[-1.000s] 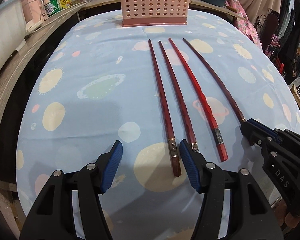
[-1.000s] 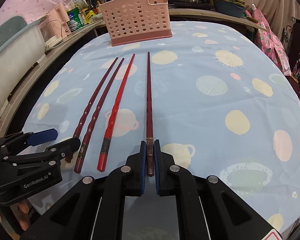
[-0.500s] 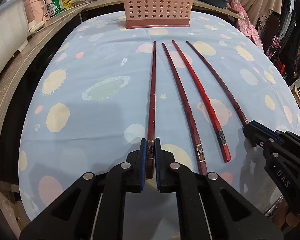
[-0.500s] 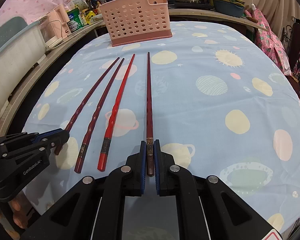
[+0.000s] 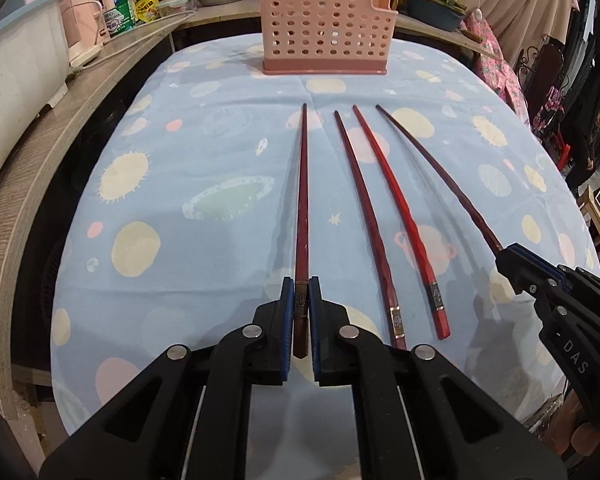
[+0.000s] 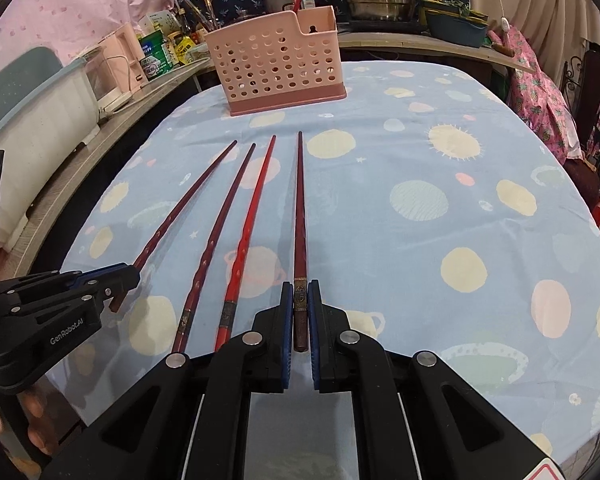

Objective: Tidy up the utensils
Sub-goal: 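Carry both dark red chopsticks to the pink basket and lower them in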

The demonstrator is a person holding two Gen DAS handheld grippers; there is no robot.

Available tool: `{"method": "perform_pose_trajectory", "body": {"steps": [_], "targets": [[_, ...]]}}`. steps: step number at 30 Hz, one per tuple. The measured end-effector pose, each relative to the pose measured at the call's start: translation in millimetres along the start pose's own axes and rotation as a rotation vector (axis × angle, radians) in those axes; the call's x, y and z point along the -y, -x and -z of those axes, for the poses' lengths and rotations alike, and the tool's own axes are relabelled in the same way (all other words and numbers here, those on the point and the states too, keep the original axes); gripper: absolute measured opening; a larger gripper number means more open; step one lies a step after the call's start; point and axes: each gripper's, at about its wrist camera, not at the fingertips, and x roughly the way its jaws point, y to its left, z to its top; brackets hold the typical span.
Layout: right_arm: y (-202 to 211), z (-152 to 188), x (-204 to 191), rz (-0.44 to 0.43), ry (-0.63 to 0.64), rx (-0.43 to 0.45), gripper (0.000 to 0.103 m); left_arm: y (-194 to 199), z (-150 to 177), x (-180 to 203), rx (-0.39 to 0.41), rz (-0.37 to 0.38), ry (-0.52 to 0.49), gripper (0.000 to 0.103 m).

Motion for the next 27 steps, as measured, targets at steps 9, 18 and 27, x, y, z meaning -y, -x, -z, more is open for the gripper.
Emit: {"method": "perform_pose_trajectory", "body": {"steps": [9, 18, 27], "targets": [[31.6, -45.9, 2.0, -0.01, -0.019, 0.12, 0.007, 30.9, -33.2, -8.9, 0.082, 0.016, 0.019, 0.007], [61.7, -102.7, 0.4, -0.035, -0.027, 0.253, 0.007, 68.8, -87.2, -19.2, 0.211, 0.019, 0.049, 0.007], [71.8, -150.0, 6.3, -0.055, -0.048, 0.337, 0.007, 92.4, -138.1, -24.5, 0.299, 0.032, 0.071, 0.007]]}}
